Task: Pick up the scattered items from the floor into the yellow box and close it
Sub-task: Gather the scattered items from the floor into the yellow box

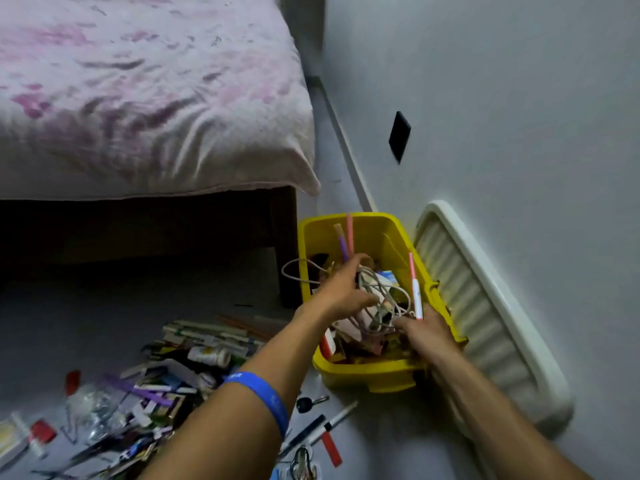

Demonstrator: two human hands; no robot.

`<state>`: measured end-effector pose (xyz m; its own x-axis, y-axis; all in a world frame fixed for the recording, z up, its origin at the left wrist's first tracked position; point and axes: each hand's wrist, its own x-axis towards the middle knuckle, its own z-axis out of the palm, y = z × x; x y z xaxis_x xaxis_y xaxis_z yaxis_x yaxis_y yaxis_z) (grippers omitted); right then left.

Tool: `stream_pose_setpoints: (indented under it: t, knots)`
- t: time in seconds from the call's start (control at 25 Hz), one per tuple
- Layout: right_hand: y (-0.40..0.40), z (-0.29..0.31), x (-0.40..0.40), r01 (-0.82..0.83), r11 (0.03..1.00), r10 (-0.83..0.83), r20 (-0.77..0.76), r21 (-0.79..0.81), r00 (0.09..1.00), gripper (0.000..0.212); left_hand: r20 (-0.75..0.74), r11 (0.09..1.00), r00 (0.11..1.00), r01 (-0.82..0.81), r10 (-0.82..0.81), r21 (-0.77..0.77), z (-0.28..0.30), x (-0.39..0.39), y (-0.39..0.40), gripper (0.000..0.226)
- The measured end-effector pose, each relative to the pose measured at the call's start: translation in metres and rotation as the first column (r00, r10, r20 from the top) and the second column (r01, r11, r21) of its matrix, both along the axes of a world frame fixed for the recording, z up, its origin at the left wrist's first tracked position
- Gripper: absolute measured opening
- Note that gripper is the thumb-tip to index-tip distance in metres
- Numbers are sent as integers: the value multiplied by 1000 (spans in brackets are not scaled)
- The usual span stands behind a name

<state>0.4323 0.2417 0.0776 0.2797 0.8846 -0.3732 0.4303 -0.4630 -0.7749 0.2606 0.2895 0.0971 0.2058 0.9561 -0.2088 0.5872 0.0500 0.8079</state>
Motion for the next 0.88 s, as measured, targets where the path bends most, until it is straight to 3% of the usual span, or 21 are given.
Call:
stream_pose_setpoints:
  t: [0.08,0.16,0.2,0.28,0.32,0.36,0.44,0.48,0.52,0.64,0.72,0.8,0.88]
  knots:
    - [1,-11,-2,-32,999,32,-105,8,994,57,-116,997,991,66,-71,-48,-31,-7,-4,87]
    - [3,-13,-7,-65,996,73,-176,54,982,70,-128,987,992,9,12,163,-44,-15,-11,75]
    - [2,-11,-12,-96,993,106,-146,75,984,70,-149,959,984,-53,98,279,-46,-20,-13,66]
    - [-4,-19,-17,-283,951,277,66,123,959,63,-374,929,908,-43,191,369,-50,-30,-17,57]
    - [-9,-26,-19,-450,887,422,222,98,879,56,-509,949,851,42,131,314,-55,-34,-19,53]
    - [-14,-31,-22,-603,797,560,370,3,741,47,-615,967,789,151,6,203,-58,-35,-24,47]
    - [-26,-34,-25,-728,652,700,536,-212,472,44,-692,947,683,321,-232,0,-59,-36,-37,41]
    - [-30,-33,-24,-749,614,722,561,-248,405,51,-660,929,694,370,-287,-15,-57,-36,-44,41]
    - [-33,-31,-23,-762,595,729,570,-255,379,53,-570,920,760,392,-311,20,-55,-37,-50,40]
    - [-51,-32,-26,-780,610,647,657,-139,388,41,-242,949,955,227,-172,220,-59,-49,-79,39]
    - [-75,-39,-39,-741,664,464,720,102,516,39,-186,953,982,82,-28,293,-68,-57,-110,48]
    - [-106,-51,-58,-691,606,302,689,395,659,32,-138,960,985,-63,103,273,-83,-68,-142,50]
    - [-135,-67,-80,-715,542,331,670,442,665,28,-109,963,965,-219,237,155,-100,-85,-170,51]
